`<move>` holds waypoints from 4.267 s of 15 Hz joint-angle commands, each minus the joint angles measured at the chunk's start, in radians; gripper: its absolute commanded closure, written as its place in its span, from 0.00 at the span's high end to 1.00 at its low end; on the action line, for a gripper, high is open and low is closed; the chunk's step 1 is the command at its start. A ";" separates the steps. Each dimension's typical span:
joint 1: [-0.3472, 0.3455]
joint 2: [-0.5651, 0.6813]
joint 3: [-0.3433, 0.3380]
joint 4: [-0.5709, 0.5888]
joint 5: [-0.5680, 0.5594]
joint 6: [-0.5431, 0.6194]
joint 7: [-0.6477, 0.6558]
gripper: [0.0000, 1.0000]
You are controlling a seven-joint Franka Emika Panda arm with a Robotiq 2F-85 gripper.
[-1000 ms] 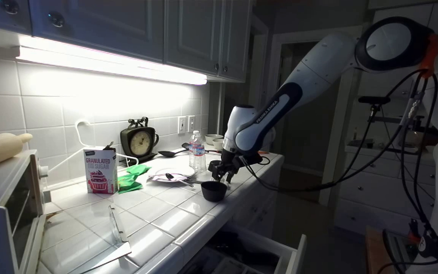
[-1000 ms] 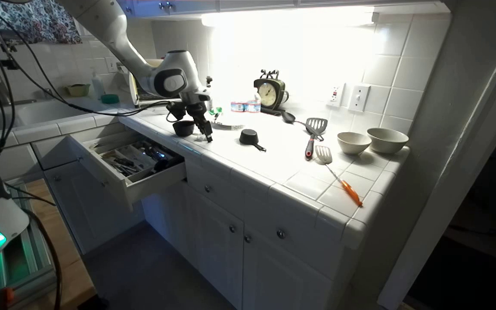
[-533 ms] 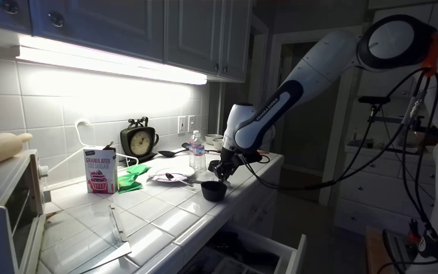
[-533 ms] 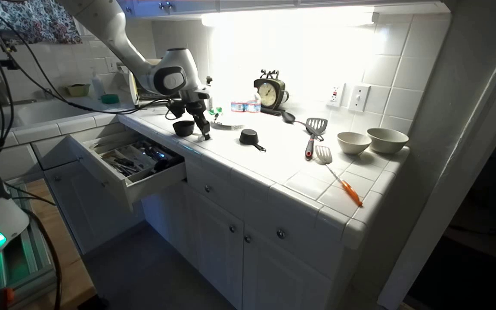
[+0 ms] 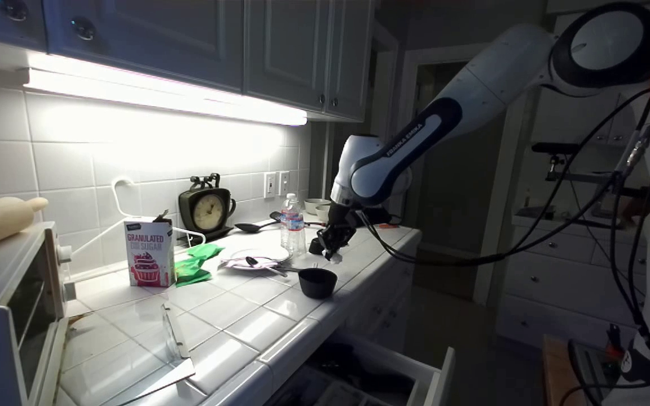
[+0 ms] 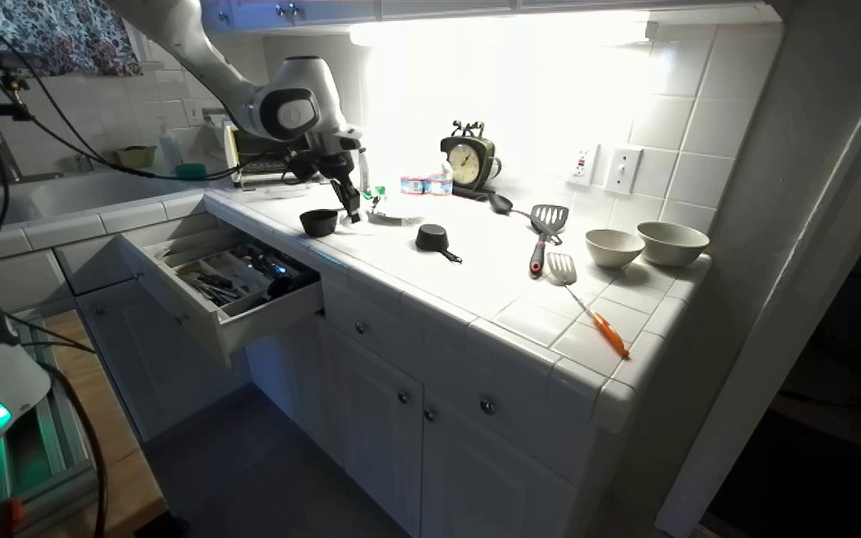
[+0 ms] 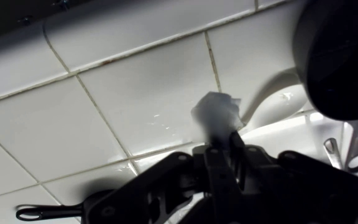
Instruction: Put the white item into the small pot
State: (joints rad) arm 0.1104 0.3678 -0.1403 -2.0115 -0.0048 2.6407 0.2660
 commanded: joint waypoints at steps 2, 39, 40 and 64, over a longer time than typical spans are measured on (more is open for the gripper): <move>-0.028 -0.115 0.057 -0.043 0.009 -0.078 -0.033 0.02; -0.002 -0.096 0.165 -0.088 -0.054 -0.059 -0.144 0.02; -0.004 -0.097 0.167 -0.086 -0.054 -0.071 -0.153 0.02; -0.010 -0.064 0.175 -0.133 -0.025 0.117 -0.168 0.02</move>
State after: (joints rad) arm 0.1091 0.3063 0.0242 -2.1206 -0.0372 2.7249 0.1149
